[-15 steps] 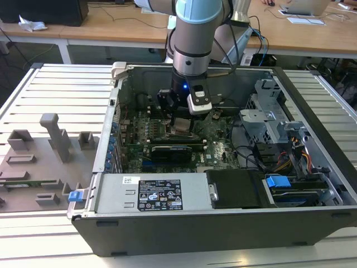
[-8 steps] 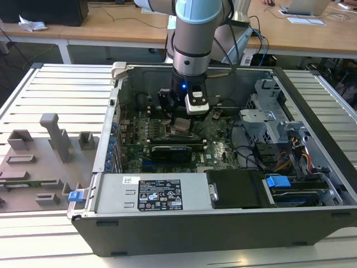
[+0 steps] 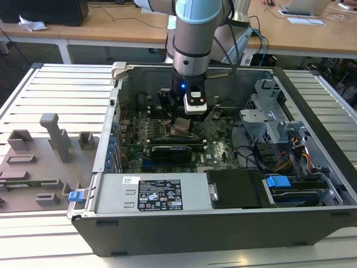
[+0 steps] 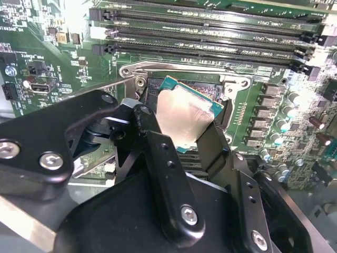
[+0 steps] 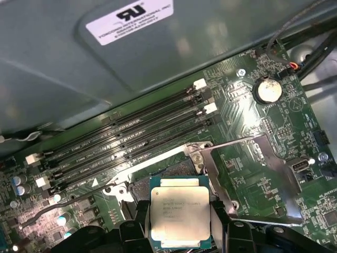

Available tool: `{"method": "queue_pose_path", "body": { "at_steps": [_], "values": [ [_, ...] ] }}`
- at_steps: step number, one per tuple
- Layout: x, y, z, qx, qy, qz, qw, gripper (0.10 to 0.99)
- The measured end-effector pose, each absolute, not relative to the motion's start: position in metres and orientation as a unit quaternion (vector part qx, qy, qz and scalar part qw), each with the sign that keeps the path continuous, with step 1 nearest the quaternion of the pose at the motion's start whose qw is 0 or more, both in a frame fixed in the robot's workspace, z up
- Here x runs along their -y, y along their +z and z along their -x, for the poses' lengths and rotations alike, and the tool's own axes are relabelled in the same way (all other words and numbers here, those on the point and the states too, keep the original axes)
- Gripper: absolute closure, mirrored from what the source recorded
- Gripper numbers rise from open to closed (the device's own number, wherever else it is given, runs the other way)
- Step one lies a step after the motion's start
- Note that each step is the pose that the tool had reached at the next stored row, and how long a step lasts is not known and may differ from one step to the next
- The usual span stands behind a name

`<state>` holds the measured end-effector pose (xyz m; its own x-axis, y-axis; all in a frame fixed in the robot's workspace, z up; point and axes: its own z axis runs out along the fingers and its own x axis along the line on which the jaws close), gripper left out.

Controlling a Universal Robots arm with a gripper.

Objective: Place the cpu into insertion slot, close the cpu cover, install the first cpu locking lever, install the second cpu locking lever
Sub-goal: 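Place the cpu into insertion slot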

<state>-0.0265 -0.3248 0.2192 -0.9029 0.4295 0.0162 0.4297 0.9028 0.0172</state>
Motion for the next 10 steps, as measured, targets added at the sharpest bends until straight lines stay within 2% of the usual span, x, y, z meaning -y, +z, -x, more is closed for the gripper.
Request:
{"method": "queue_pose_path", "body": {
  "at_steps": [10],
  "values": [
    [0.3248, 0.2190, 0.0265, 0.965, -0.010, 0.261, 0.005, 0.545]
  ]
}}
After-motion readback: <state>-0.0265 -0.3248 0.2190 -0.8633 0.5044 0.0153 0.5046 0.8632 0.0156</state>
